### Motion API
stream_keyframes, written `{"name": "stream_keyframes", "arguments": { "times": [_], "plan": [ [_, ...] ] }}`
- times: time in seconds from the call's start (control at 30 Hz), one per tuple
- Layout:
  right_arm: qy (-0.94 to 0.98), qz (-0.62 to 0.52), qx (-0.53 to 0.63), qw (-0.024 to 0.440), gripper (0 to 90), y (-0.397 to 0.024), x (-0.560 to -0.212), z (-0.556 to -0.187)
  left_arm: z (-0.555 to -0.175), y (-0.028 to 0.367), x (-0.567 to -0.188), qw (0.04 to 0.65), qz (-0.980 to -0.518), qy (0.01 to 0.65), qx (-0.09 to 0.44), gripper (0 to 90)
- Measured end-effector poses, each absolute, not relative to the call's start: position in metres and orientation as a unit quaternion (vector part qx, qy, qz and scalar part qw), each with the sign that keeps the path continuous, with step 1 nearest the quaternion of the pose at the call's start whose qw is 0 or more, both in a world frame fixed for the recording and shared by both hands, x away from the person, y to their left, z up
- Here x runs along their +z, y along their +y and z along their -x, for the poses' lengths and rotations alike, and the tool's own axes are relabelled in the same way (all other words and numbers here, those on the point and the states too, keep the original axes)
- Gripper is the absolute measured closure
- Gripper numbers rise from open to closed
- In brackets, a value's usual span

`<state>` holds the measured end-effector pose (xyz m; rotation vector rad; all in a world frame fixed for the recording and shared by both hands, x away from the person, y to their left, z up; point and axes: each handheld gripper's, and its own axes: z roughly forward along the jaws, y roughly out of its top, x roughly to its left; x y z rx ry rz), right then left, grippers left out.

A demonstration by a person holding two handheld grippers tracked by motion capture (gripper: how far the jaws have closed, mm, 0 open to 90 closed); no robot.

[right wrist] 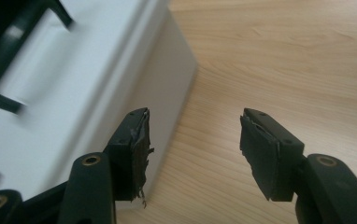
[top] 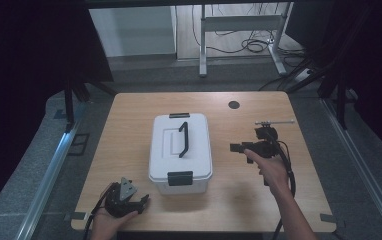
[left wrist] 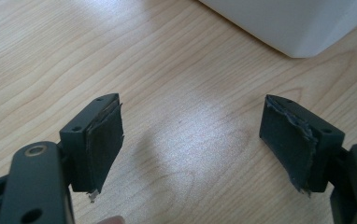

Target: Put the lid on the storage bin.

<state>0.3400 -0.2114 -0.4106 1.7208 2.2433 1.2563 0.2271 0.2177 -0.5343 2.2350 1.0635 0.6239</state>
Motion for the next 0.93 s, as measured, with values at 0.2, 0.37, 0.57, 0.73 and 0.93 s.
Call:
{"name": "stream_keyframes", "arguments": {
  "times": [0.2, 0.37, 0.57, 0.73, 0.93],
  "plan": [
    [0.714, -0.563, 0.416, 0.024, 43.0, -0.228, -0.442, -0.327, -0.227, 0.217, -0.536, 0.287, -0.839, 0.398, 0.234, 21.8],
    [0.715, -0.563, 0.413, 0.036, 42.7, -0.237, -0.466, -0.318, -0.227, 0.216, -0.536, 0.288, -0.84, 0.397, 0.234, 21.8],
    [0.715, -0.565, 0.411, 0.029, 42.3, -0.239, -0.476, -0.316, -0.226, 0.215, -0.536, 0.287, -0.84, 0.395, 0.236, 21.8],
    [0.716, -0.562, 0.413, 0.028, 42.3, -0.238, -0.476, -0.317, -0.226, 0.215, -0.536, 0.285, -0.841, 0.394, 0.237, 21.8],
    [0.717, -0.562, 0.412, 0.026, 41.7, -0.236, -0.48, -0.317, -0.226, 0.217, -0.534, 0.289, -0.838, 0.396, 0.239, 21.8]
  ]
}}
